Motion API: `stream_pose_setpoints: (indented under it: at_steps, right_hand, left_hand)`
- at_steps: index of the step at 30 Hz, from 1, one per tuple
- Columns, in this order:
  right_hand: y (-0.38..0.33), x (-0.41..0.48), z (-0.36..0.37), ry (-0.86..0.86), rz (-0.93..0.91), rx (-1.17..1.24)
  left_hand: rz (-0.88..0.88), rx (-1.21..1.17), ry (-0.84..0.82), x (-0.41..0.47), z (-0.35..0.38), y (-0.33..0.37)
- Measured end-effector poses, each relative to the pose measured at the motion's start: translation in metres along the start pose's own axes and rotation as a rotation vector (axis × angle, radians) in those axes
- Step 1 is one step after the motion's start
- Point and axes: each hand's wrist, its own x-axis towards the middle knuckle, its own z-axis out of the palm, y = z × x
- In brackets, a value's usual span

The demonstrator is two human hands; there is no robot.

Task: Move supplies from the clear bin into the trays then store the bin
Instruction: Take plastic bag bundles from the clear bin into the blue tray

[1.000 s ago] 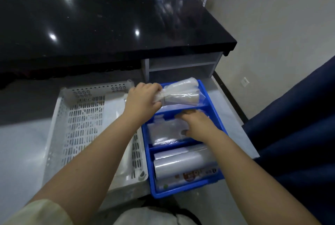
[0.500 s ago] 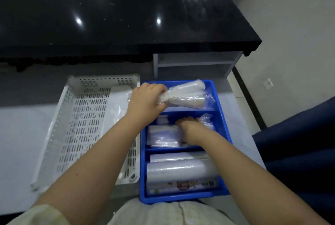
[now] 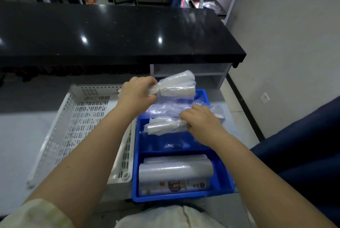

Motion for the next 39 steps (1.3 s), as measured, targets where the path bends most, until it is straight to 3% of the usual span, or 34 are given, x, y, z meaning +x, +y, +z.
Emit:
stream_pose_setpoints:
  at_steps: [8,18,22,29,35,39]
  right_hand:
    - [0.03,-0.043,-0.052,0.205,0.136,-0.08]
    - [0.053,-0.079,-0.048,0.154,0.359,0.009]
    - [0.052,-0.077,-0.034,0.091,0.34,-0.005]
    - [0.045,-0.055,-0.021,0.031,0.309,-0.025]
    - [0.028,-0.022,-0.022,0.072,0.183,-0.047]
    - [-0.001,0.009,0.003,-0.019,0.082,-0.01]
  left_hand:
    - [0.004,-0.061,-0.157,-0.005,0.016,0.027]
    - [0.004,-0.166,-0.417,-0.055,0.075,0.05]
    - [0.032,-0.045,-0.464,-0.063,0.085,0.038]
    - [0.026,0.044,-0.27,-0.066,0.087,0.024]
    - [-0.026,-0.054,-0.009,-0.056,0.028,0.005]
    - [-0.018,-0.14,0.077,-0.058,0.001,-0.005]
